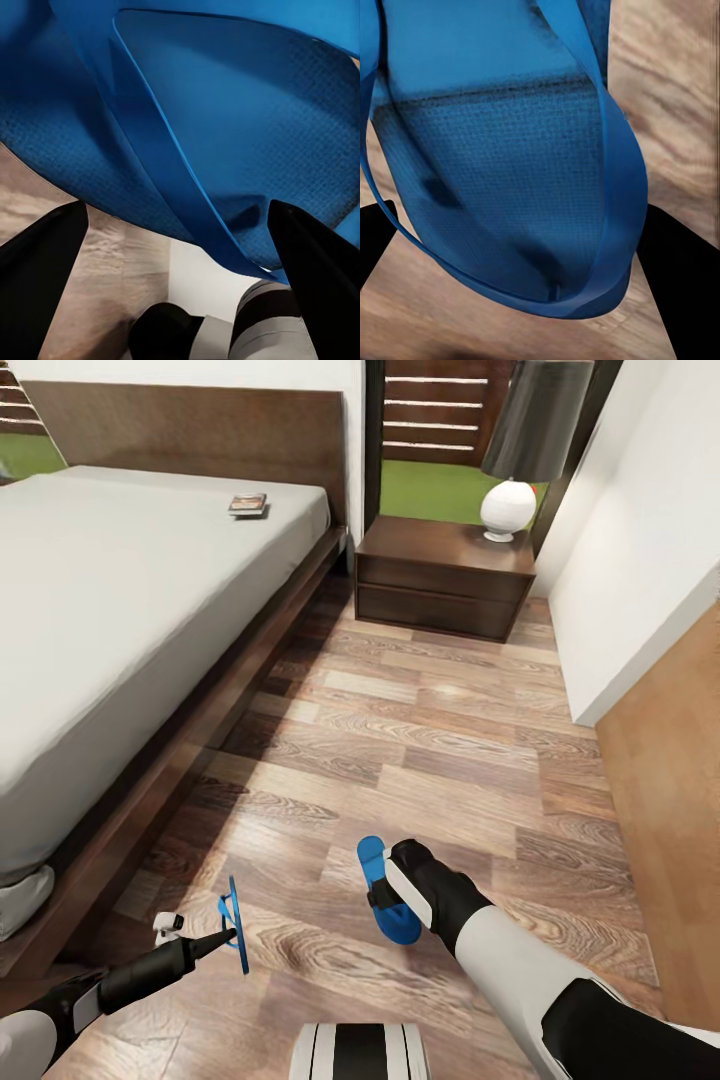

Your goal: In the bedroom, move the book from the bed onto either nightstand, and place the two sandals side by side next to the bed.

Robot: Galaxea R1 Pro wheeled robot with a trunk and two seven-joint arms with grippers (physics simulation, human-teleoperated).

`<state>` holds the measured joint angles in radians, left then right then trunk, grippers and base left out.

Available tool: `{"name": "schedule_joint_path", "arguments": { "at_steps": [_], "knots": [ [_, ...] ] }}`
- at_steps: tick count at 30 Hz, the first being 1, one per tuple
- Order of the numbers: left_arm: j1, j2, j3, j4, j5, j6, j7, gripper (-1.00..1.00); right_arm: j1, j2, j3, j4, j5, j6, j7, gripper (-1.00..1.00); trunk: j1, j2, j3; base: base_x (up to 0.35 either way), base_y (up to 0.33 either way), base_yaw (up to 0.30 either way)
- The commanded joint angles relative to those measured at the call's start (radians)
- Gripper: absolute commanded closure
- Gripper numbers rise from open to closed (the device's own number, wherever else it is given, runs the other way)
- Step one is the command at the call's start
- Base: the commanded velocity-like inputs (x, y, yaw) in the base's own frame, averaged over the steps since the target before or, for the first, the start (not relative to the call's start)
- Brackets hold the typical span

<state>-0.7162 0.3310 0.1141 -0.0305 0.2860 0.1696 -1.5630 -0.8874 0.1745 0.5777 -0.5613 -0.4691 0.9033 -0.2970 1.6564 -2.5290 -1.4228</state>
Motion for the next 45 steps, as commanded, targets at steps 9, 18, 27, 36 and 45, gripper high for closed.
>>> {"name": "schedule_joint_path", "arguments": {
  "at_steps": [9,18,27,36,45],
  "knots": [
    [0.000,0.000,0.007,0.000,-0.008,0.010,-0.003,1.00,-0.001,0.000,0.001,0.000,-0.010,0.001,-0.010,1.00,-0.004,0.002,0.034,0.000,0.000,0.000],
    [0.000,0.000,0.007,0.000,-0.008,0.014,-0.003,1.00,-0.001,0.000,-0.004,0.001,-0.011,0.001,-0.009,1.00,-0.008,0.004,0.069,0.000,0.000,0.000],
    [0.000,0.000,0.007,0.000,-0.008,0.016,-0.002,1.00,-0.001,0.000,-0.005,0.003,-0.010,0.003,-0.009,1.00,-0.012,0.006,0.104,0.000,0.000,0.000],
    [0.000,0.000,0.007,0.000,-0.008,0.016,-0.002,1.00,0.000,0.000,-0.003,0.007,-0.008,0.002,-0.009,1.00,-0.016,0.008,0.139,0.000,0.000,0.000],
    [0.000,0.000,0.006,0.000,-0.009,0.016,-0.002,1.00,0.000,0.000,-0.003,0.013,-0.010,0.000,-0.008,1.00,-0.020,0.010,0.173,0.000,0.000,0.000]
  ]
}}
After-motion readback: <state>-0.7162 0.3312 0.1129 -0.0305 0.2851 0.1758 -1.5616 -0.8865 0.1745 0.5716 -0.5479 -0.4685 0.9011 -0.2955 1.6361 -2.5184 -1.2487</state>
